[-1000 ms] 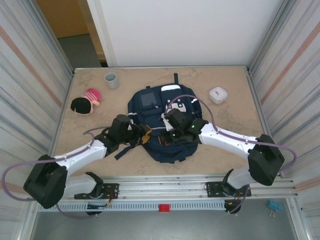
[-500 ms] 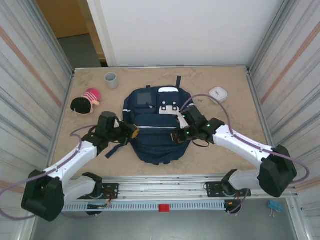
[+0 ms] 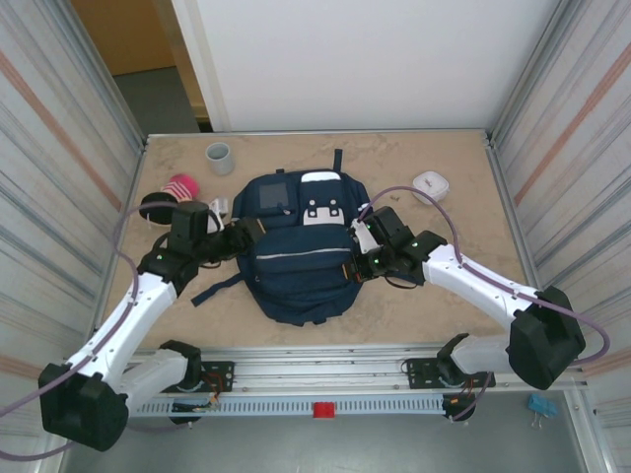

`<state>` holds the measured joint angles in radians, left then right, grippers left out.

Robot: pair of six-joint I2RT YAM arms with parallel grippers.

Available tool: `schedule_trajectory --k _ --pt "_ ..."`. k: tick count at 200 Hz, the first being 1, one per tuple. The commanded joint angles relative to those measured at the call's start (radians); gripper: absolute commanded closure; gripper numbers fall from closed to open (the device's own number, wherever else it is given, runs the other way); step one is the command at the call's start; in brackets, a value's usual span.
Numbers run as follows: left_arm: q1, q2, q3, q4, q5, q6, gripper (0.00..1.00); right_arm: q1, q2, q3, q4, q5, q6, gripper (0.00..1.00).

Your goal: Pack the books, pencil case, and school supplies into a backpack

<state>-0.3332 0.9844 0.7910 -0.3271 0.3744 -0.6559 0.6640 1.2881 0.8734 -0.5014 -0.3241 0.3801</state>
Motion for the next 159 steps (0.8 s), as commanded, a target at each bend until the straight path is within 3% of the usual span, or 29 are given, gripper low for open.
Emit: schedule_trajectory --k 1,10,18,38,55,90,127,137,159 --pt "-0.037 0.022 0.047 0.035 0.154 0.617 0.39 -0.011 -0.019 0.035 0.006 -0.043 -0.023 1.0" --pt "-0.046 0.05 0.071 0.028 0.362 0.794 0.39 -0.011 -0.021 0.033 0.009 -0.041 -0.019 1.0" --pt "-0.075 0.077 0.098 -0.005 0.415 0.926 0.39 -0.01 -0.021 0.031 0.016 -0.039 -0.015 1.0" --pt "-0.209 0.163 0.157 -0.097 0.291 1.197 0.37 -0.011 -0.027 0.022 0.036 -0.043 -0.003 1.0" --pt "-0.306 0.251 0.184 -0.109 0.152 1.336 0.32 -0.01 -0.032 0.018 0.044 -0.045 0.005 1.0" --pt "-0.341 0.394 0.182 0.07 0.14 1.313 0.38 -0.011 -0.032 0.007 0.048 -0.037 0.006 1.0" --pt "-0.399 0.521 0.23 0.094 -0.002 1.362 0.39 -0.013 -0.047 0.001 0.054 -0.033 0.009 1.0" --pt "-0.414 0.545 0.237 0.099 -0.033 1.382 0.45 -0.012 -0.049 0.001 0.056 -0.035 0.009 1.0" --pt "-0.423 0.551 0.229 0.122 -0.04 1.393 0.73 -0.021 -0.05 0.002 0.035 0.0 0.016 1.0"
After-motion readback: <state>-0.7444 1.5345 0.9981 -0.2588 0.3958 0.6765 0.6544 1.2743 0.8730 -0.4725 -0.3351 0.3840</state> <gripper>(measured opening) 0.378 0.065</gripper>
